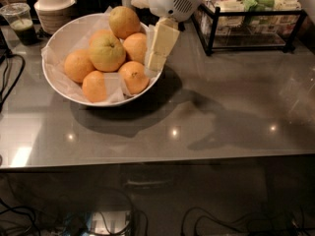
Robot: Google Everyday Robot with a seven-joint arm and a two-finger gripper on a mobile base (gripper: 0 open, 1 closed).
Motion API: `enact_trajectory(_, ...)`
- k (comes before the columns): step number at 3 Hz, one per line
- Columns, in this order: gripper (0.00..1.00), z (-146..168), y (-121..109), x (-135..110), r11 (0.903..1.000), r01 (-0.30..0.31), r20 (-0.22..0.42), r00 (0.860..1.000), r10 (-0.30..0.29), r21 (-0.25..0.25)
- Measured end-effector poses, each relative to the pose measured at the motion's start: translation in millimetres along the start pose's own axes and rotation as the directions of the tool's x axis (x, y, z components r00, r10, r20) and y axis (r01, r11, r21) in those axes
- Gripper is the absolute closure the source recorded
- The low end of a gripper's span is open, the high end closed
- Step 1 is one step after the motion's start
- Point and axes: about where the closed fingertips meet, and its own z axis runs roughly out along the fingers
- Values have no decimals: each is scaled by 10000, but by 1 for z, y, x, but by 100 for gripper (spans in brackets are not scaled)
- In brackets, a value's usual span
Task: Pick orange from white bowl
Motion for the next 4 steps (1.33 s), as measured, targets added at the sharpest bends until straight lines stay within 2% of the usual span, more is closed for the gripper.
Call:
enact_trajectory(1, 0, 9, -26, 14, 9998, 110, 748, 9971, -122, 174)
enact_trajectory(2, 0, 23, -65, 3, 9985, 549, 857, 9949, -541, -70)
enact_trajectory(3, 0, 48, -96, -15, 9923, 1079, 557, 9930, -1046, -607)
enact_trajectory(4, 0, 35, -113, -33, 9915, 1299, 761, 9887, -1290, -66)
